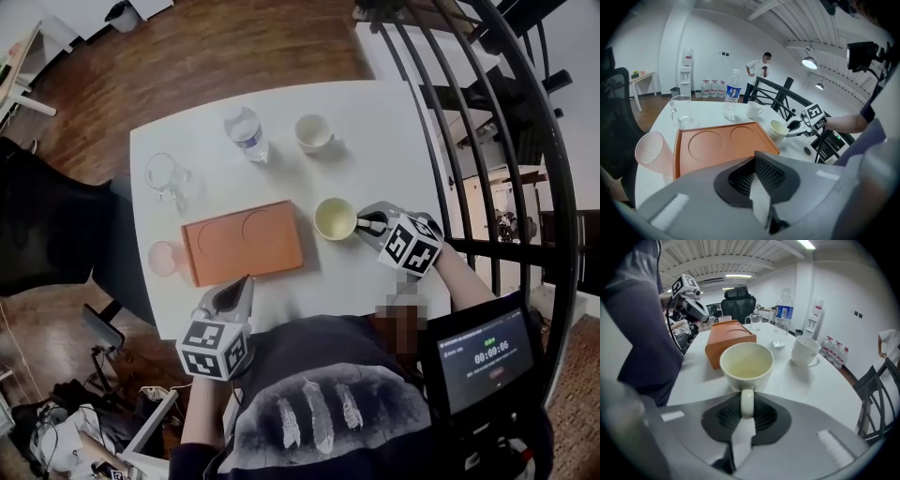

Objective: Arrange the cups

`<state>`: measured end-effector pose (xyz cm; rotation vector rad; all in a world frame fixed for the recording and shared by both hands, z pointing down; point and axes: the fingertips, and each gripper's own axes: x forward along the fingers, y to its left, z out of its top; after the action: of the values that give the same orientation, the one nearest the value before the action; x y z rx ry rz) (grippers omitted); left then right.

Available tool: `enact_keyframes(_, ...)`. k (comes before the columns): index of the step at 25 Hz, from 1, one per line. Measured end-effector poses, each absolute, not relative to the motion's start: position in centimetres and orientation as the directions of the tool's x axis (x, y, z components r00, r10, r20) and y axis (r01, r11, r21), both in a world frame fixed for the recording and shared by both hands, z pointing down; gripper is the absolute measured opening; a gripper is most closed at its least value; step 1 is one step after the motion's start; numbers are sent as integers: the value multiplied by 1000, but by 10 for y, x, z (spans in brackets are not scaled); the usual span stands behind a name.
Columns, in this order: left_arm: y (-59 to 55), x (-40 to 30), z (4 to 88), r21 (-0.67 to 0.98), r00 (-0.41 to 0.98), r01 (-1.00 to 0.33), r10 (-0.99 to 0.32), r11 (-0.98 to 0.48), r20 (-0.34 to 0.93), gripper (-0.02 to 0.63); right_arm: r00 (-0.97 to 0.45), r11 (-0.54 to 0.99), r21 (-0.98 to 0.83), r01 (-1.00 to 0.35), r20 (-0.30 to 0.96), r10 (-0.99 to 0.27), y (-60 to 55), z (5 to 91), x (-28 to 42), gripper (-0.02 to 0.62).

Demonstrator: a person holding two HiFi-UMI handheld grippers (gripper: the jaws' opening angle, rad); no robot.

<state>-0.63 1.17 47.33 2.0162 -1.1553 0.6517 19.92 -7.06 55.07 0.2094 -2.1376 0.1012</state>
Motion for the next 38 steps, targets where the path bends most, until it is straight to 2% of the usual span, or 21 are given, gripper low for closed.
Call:
enact_keyframes(15, 15, -18, 475, 322, 448, -893, -548, -315, 706, 15, -600, 951, -2, -310, 777, -194, -84, 531, 199, 35)
enact_keyframes(24, 21, -29, 470, 324, 447, -894, -571, -309, 689, 15, -610, 947, 45, -318, 755, -241, -98, 497, 193, 37)
enact_keyframes(31, 29, -43, 468, 331, 445, -895, -588, -298, 675, 15, -658, 970, 94, -224, 720, -222, -99, 451, 150, 35)
enact_keyframes(38, 39, -65, 467, 346, 439, -898, -611, -273, 659, 15, -662, 990, 111, -90, 736, -142, -88, 442, 95, 37)
